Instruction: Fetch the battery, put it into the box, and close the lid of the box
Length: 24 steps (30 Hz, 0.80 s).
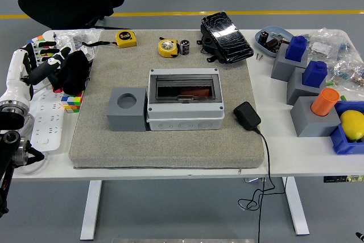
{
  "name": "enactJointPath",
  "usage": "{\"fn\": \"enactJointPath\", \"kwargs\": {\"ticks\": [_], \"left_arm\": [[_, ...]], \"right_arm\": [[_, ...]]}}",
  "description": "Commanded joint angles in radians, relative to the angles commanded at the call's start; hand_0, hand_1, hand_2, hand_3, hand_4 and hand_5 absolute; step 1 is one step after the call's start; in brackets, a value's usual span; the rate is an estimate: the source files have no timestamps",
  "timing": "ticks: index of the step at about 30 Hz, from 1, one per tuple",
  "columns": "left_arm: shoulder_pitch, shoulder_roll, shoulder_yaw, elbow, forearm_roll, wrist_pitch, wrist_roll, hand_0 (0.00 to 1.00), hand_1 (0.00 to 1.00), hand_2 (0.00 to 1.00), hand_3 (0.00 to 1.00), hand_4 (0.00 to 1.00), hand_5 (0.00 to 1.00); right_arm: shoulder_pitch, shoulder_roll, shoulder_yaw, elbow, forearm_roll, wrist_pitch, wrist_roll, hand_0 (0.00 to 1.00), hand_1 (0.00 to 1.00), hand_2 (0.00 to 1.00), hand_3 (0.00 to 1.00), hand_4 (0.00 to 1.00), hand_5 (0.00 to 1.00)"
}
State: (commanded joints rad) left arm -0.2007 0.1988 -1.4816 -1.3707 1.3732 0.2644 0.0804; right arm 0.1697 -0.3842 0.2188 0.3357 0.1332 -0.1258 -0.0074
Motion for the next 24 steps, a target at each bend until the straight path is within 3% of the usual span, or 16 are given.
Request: {"fn": "enactJointPath", "kwargs": {"ticks": [24], "left_arm": [[0.021, -0.007, -0.032, -0.019, 0.008, -0.003, 0.006, 0.44, 0.529, 0.572, 0.595, 0.998, 0.429]], "right_arm": [[-0.017, 0.005, 0.021, -0.003, -0.001, 0.006, -0.012, 0.5, 0.611, 0.65, 0.556, 0.944, 0.498]]}}
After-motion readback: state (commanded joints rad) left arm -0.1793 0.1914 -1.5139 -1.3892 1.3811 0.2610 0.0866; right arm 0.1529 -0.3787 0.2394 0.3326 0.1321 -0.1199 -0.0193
